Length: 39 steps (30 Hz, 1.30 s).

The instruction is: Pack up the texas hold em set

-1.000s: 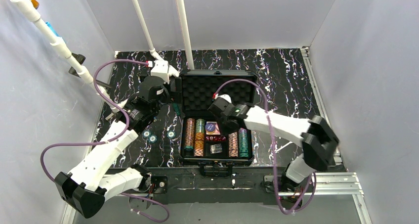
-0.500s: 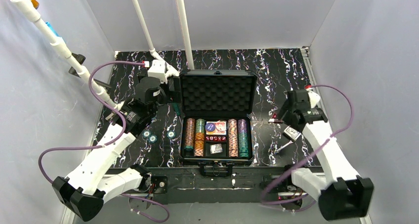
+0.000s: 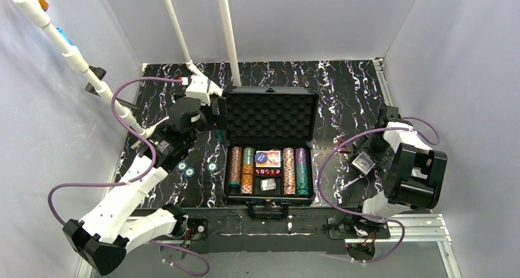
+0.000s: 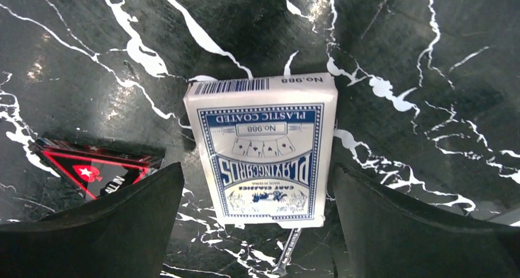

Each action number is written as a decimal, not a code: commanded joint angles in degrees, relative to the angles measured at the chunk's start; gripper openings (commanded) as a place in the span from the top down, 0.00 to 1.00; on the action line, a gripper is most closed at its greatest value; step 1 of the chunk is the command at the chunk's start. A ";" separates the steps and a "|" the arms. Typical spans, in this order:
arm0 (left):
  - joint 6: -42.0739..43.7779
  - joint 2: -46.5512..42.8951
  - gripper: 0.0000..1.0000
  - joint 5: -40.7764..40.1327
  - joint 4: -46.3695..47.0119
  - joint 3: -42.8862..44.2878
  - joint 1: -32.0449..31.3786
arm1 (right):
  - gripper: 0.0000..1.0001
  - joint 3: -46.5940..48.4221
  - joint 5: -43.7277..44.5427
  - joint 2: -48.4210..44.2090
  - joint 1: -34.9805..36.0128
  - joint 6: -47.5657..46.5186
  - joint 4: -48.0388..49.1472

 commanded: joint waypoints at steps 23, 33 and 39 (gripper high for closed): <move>1.70 -0.69 0.02 -2.94 0.90 -0.97 -1.84 | 0.74 -2.23 -5.32 -13.30 -0.53 -3.52 3.88; 1.88 0.37 0.02 -3.91 0.56 -0.92 -1.45 | 0.94 1.87 2.15 -32.45 27.50 -8.59 -4.02; 2.11 0.29 0.02 -5.69 0.87 -1.23 -1.18 | 0.95 5.47 9.60 -35.33 57.11 -19.79 -1.03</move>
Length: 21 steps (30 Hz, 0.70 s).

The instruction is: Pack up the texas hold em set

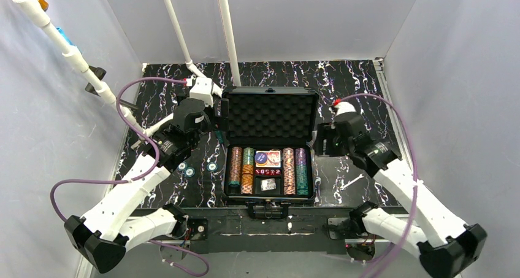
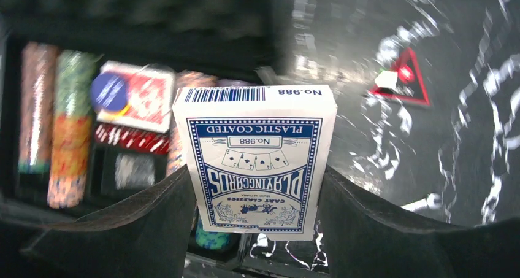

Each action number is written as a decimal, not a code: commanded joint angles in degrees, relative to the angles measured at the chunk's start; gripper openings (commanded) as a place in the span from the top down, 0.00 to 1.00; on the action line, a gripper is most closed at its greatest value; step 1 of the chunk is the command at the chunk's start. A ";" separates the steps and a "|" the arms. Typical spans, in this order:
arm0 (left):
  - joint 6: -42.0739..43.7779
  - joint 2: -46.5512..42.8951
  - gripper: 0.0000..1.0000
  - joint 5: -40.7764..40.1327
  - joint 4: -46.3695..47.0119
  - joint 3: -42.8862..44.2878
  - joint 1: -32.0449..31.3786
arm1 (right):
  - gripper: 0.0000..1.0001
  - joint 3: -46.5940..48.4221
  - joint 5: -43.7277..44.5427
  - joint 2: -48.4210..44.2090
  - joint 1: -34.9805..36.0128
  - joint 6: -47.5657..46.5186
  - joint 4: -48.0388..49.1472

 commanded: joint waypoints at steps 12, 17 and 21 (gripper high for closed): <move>1.93 -2.36 0.02 -7.41 2.74 -2.58 0.54 | 0.99 14.23 8.63 29.01 38.38 -32.87 -5.60; 1.95 -2.55 0.02 -7.29 2.86 -2.62 0.58 | 0.99 20.27 2.94 38.36 38.21 -38.87 -8.62; 1.96 -2.75 0.02 -7.01 2.95 -2.59 0.60 | 0.99 25.15 -1.83 45.57 38.16 -41.24 -10.79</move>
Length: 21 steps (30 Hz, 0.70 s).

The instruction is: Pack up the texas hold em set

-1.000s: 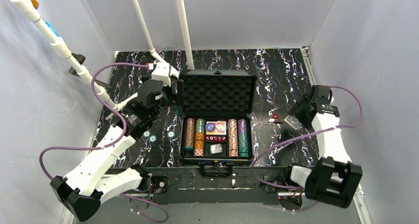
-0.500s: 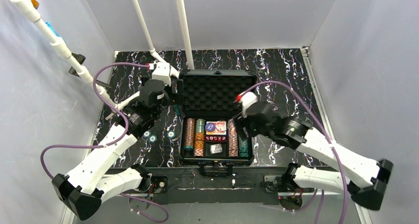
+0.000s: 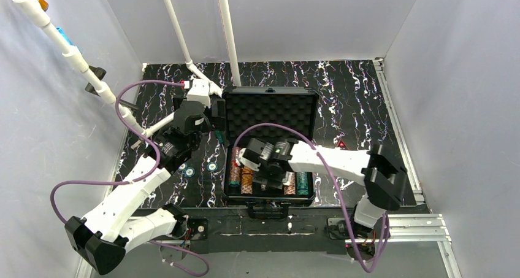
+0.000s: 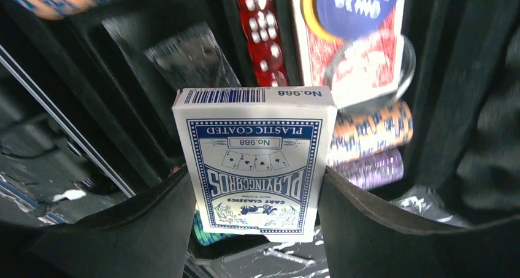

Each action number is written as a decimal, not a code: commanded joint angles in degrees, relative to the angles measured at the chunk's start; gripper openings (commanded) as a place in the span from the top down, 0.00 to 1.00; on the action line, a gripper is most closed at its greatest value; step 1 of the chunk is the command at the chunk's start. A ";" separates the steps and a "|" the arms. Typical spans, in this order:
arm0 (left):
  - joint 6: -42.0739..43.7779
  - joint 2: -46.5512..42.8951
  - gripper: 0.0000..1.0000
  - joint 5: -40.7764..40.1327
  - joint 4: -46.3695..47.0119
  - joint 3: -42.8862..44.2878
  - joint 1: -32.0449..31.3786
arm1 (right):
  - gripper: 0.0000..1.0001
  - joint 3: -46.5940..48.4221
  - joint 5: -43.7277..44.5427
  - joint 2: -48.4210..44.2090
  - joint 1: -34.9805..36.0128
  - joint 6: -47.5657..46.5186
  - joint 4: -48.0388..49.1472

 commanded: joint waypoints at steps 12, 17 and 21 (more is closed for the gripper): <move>0.92 -3.05 0.02 -1.95 1.16 -0.03 0.45 | 0.98 8.46 -12.36 8.79 0.19 -9.09 -4.50; 0.67 -2.68 0.02 -1.62 1.08 0.01 0.62 | 0.97 7.38 -11.07 9.77 0.23 -9.27 -1.96; 0.56 -2.50 0.02 -1.58 1.15 -0.01 0.73 | 0.97 7.44 -10.41 11.23 0.24 -9.88 -1.23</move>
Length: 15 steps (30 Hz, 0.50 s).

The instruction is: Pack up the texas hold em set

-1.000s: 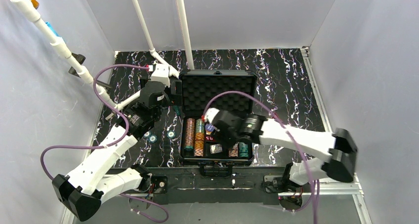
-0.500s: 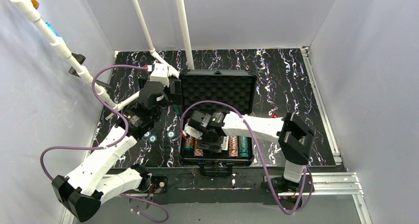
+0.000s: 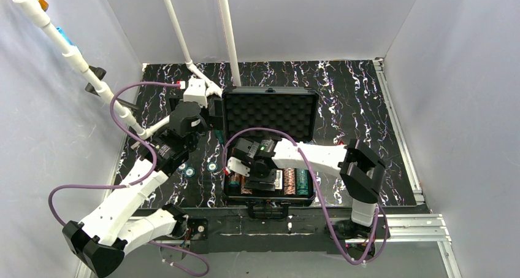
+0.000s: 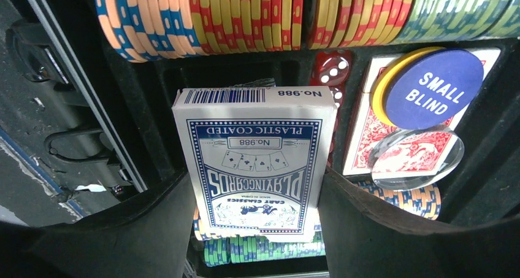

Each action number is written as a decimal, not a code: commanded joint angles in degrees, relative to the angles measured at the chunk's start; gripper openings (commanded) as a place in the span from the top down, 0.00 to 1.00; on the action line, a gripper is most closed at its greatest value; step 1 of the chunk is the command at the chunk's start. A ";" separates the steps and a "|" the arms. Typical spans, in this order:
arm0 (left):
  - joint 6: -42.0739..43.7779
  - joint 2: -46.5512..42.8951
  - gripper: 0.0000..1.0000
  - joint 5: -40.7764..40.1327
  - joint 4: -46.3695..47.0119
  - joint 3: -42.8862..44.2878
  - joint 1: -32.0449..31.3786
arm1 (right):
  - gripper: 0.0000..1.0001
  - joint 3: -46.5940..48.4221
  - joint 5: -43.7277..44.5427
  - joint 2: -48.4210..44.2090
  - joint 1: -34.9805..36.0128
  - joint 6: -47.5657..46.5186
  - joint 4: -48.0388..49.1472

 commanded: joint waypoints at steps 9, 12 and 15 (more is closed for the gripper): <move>0.12 -0.66 0.02 -0.99 0.70 -0.08 0.41 | 0.90 -2.21 -2.06 2.21 0.31 -1.29 3.78; 0.14 -0.60 0.02 -0.85 0.68 -0.10 0.46 | 0.86 -2.77 -1.70 2.29 0.28 -1.29 4.56; 0.15 -0.63 0.02 -0.85 0.70 -0.08 0.51 | 0.82 -2.71 -4.18 2.18 0.30 -1.62 4.68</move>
